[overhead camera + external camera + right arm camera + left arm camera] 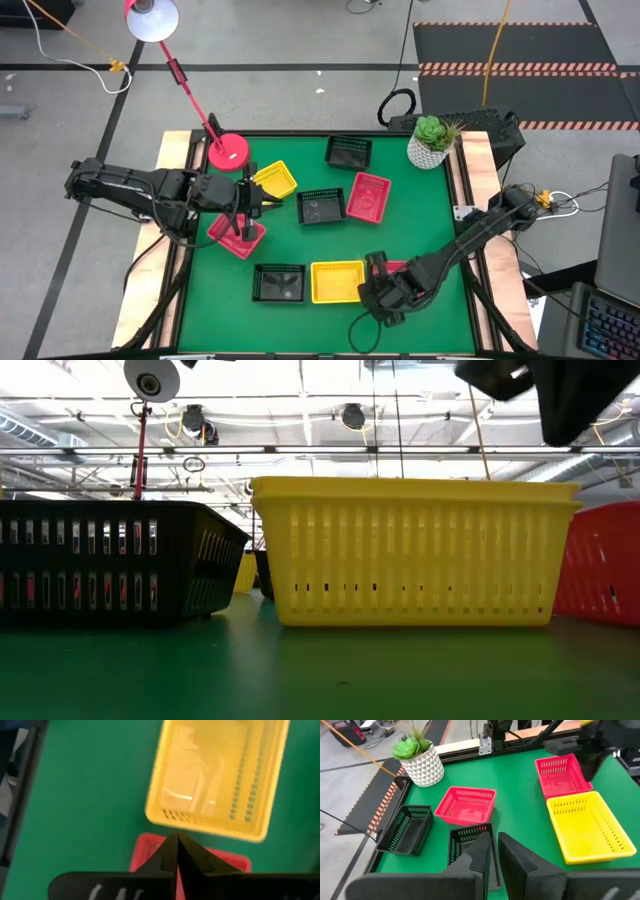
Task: Stack baskets by color
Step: Stack the right yellow bin on top of the bottom yellow bin
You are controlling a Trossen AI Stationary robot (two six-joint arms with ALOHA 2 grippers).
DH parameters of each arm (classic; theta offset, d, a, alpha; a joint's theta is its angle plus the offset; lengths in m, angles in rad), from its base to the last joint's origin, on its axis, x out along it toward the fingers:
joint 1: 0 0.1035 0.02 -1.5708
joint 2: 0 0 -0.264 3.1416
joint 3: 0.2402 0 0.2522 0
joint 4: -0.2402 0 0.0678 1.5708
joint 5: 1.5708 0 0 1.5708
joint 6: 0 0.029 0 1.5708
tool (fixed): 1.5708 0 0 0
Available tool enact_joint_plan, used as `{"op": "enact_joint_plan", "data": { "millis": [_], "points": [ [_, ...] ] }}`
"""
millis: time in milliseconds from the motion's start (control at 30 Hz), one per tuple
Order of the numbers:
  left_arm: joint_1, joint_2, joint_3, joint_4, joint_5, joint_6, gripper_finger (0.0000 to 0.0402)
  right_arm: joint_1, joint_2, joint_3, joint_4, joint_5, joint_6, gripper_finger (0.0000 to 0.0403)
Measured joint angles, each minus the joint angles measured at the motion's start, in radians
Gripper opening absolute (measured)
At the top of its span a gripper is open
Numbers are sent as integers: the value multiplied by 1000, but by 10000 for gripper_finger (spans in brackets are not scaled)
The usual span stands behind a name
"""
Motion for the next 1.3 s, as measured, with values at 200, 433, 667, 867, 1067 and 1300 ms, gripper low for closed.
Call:
{"op": "enact_joint_plan", "data": {
  "millis": [200,433,667,867,1067,1300],
  "points": [
    [1,0,0,11,-6,29,42,-22,-95,-183,246,-8,-4,0],
    [1,0,0,11,-7,34,42,-69,-127,-281,357,-62,-2,0],
    [1,0,0,11,-8,35,42,-81,-125,-289,353,-84,-5,0],
    [1,0,0,18,-8,35,42,-81,-115,-289,365,-84,-5,0],
    [1,0,0,45,-9,35,42,-81,-97,-288,401,-107,-20,0],
    [1,0,0,45,-9,35,42,-85,-97,-288,403,-113,-19,0]
  ]
}}
